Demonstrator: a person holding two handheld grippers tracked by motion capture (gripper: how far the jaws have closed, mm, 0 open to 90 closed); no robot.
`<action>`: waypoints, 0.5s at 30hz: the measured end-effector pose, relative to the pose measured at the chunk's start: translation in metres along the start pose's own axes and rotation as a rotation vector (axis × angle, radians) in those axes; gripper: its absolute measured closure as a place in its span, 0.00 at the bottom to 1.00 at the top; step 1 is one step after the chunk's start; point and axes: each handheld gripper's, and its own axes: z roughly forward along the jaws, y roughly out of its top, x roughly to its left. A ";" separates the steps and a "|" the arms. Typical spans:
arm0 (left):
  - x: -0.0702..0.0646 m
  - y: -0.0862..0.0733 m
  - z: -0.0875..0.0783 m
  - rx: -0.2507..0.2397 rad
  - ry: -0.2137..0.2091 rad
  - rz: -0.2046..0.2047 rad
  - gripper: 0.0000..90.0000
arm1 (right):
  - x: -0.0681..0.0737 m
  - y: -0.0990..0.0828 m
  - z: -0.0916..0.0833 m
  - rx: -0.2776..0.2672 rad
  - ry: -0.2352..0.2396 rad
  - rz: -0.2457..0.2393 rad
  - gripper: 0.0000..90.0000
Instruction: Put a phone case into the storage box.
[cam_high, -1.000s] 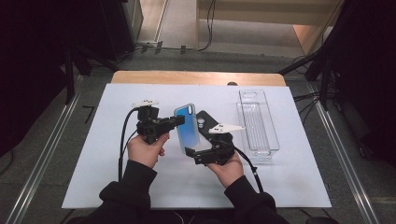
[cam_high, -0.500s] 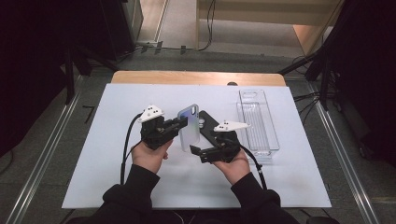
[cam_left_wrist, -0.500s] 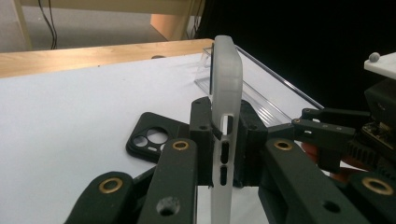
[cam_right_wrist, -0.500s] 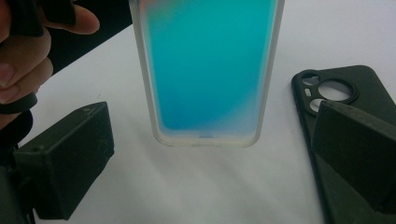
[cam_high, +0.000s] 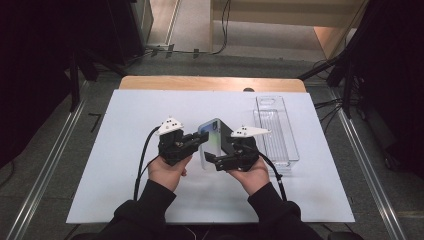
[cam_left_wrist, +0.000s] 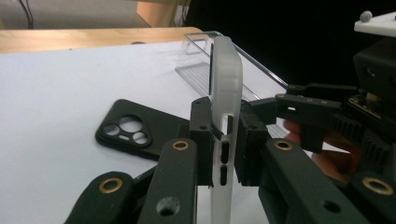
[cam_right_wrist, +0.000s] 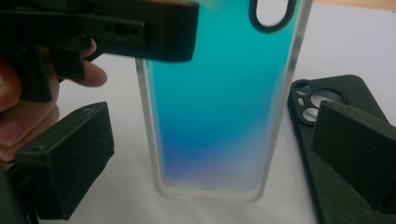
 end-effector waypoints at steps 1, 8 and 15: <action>-0.001 0.000 0.001 0.004 -0.009 -0.004 0.90 | 0.000 0.000 0.001 0.007 -0.009 -0.003 0.00; -0.010 -0.003 0.007 0.036 -0.032 -0.006 0.90 | 0.003 -0.001 0.005 0.026 -0.040 0.011 0.00; -0.014 -0.004 0.008 0.043 -0.045 0.001 0.90 | 0.005 -0.003 0.003 0.001 -0.052 0.024 0.09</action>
